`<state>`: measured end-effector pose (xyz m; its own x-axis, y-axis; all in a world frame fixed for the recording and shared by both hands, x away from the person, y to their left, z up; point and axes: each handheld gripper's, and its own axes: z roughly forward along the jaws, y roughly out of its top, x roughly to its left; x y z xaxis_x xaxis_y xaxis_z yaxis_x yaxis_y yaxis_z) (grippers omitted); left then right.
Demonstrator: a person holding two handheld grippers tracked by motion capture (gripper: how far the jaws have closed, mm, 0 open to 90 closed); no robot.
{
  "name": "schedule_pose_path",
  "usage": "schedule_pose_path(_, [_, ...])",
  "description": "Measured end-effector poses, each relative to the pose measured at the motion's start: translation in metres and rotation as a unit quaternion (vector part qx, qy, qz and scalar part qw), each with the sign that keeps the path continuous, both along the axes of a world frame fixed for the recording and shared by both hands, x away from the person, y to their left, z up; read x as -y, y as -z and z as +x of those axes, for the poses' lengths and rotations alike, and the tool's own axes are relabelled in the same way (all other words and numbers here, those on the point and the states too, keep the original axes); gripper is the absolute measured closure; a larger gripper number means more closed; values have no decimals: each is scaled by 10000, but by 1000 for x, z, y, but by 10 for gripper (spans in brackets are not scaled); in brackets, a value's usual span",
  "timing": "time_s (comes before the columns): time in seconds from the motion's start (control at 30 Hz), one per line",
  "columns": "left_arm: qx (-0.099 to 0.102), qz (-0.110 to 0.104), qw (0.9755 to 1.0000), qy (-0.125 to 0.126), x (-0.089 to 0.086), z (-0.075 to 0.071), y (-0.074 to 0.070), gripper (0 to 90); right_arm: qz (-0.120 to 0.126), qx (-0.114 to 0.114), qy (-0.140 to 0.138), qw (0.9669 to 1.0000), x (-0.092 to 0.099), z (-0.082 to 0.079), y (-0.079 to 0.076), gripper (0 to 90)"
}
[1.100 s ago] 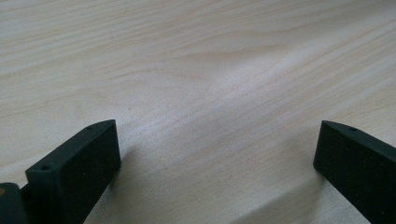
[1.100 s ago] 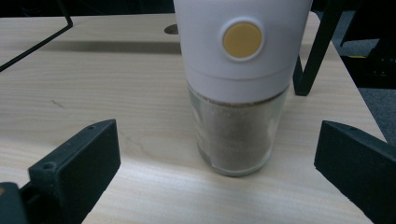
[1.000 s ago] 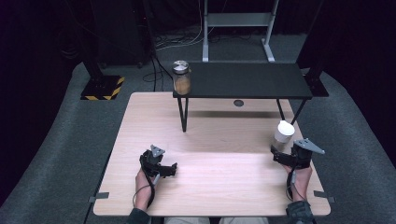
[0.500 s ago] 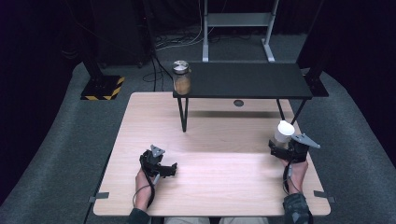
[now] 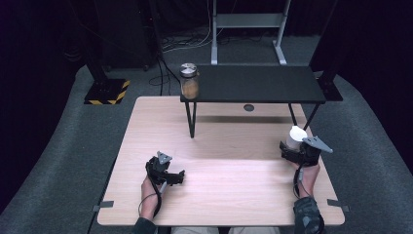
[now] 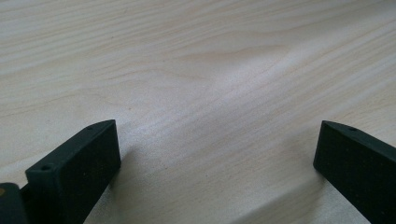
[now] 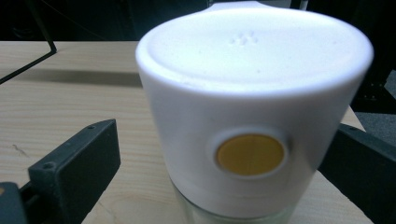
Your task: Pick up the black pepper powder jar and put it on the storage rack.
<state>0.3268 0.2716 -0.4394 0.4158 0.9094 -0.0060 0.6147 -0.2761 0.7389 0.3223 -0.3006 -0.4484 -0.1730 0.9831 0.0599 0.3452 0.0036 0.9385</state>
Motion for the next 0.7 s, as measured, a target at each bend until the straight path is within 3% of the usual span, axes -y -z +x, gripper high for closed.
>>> schedule_pose_path(0.1, [0, -1, 10000, 1, 0, 0, 0, 0, 4, -12, 4, 10000, -1, 2, 0, 0])
schedule_pose_path(0.13, [0, 0, 10000, 1, 0, 0, 0, 0, 37, -82, 80, 9999, -2, 3, -1, 194])
schedule_pose_path(0.17, [1, -2, 10000, 0, 0, 0, 0, 0, 21, -82, 273, 9996, -7, 0, -2, 286])
schedule_pose_path(0.27, [1, 0, 10000, 1, 0, 0, 0, 0, 65, 113, 328, 9994, -7, -5, 6, 296])
schedule_pose_path(0.7, [3, 4, 10000, 9, 0, 0, 0, 0, -34, 68, 342, 9994, -9, -4, 3, 299])
